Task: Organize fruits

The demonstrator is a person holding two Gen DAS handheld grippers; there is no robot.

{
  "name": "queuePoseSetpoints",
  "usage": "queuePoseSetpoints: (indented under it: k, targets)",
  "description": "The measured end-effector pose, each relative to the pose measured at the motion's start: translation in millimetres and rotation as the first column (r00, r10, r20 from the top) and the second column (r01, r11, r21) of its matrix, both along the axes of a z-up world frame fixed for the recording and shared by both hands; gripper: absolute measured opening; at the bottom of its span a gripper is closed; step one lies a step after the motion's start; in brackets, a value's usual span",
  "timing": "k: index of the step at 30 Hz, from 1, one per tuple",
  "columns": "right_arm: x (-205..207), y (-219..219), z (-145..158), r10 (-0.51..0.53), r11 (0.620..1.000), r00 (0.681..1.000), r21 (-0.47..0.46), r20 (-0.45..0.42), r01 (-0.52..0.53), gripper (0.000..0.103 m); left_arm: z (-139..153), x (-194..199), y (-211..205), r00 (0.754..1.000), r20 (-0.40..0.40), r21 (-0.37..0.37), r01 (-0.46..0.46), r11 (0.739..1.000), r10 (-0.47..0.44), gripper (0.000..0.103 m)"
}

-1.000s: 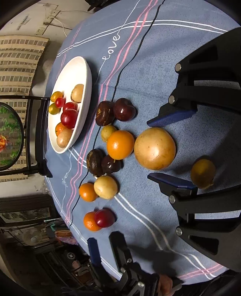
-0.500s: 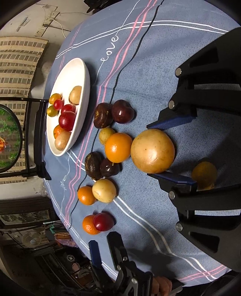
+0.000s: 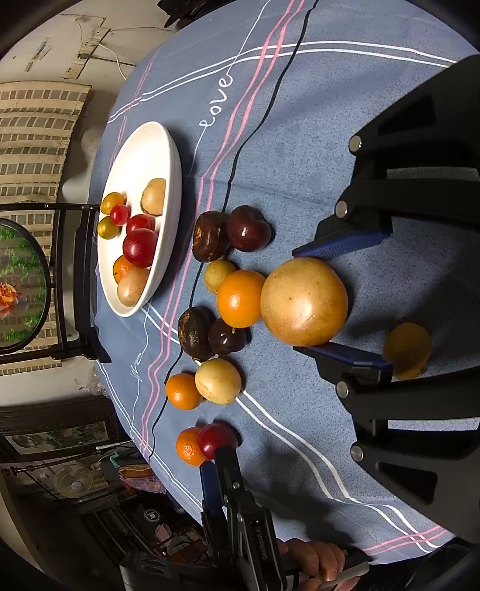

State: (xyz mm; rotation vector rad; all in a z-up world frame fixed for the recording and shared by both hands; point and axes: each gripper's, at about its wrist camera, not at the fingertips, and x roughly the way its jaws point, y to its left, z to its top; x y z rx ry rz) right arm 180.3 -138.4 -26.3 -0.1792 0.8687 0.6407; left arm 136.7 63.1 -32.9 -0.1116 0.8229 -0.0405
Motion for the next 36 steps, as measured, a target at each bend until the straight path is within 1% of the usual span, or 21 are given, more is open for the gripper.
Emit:
queuePoseSetpoints:
  k: [3,7,9,11,15,18,23,25,28,36]
  targets:
    - [0,0,0,-0.001,1.000,1.000,-0.001,-0.001,0.001,0.044,-4,5,-2,1.000,-0.026,-0.008,0.013,1.000,-0.013,0.055]
    - [-1,0,0,-0.002,1.000,1.000,-0.002,-0.003,0.002,0.044,-9,16,1,0.998,-0.057,-0.017,0.003,1.000,-0.004,0.053]
    - [0,-1,0,-0.003,1.000,1.000,-0.001,-0.002,0.003,0.044,-13,24,0,0.997,-0.079,0.003,-0.011,1.000,0.011,0.048]
    - [-1,-1,0,-0.005,1.000,1.000,-0.001,-0.001,0.005,0.044,-18,30,-1,0.995,-0.097,0.019,-0.013,1.000,0.015,0.045]
    - [-2,-2,1,-0.006,1.000,1.000,0.001,-0.001,0.006,0.044,-19,37,-5,0.995,-0.096,0.057,-0.012,0.998,0.018,0.044]
    - [-2,-2,0,-0.007,1.000,1.000,0.000,0.000,0.007,0.044,-20,37,-6,0.996,-0.091,0.069,-0.011,0.998,0.017,0.044]
    - [-2,-2,1,-0.008,1.000,1.000,-0.001,0.000,0.008,0.044,-21,34,-13,0.997,-0.077,0.121,-0.007,0.993,0.016,0.044]
    - [-2,-2,1,-0.008,1.000,1.000,-0.002,0.000,0.008,0.044,-21,34,-13,0.997,-0.076,0.119,-0.007,0.993,0.016,0.044]
    - [-3,-2,1,-0.010,1.000,1.000,-0.004,-0.002,0.010,0.044,-20,33,-13,0.997,-0.071,0.120,-0.009,0.993,0.018,0.040]
    - [-3,-3,1,-0.012,1.000,1.000,-0.005,-0.004,0.012,0.044,-19,31,-10,0.997,-0.069,0.096,-0.013,0.995,0.020,0.040]
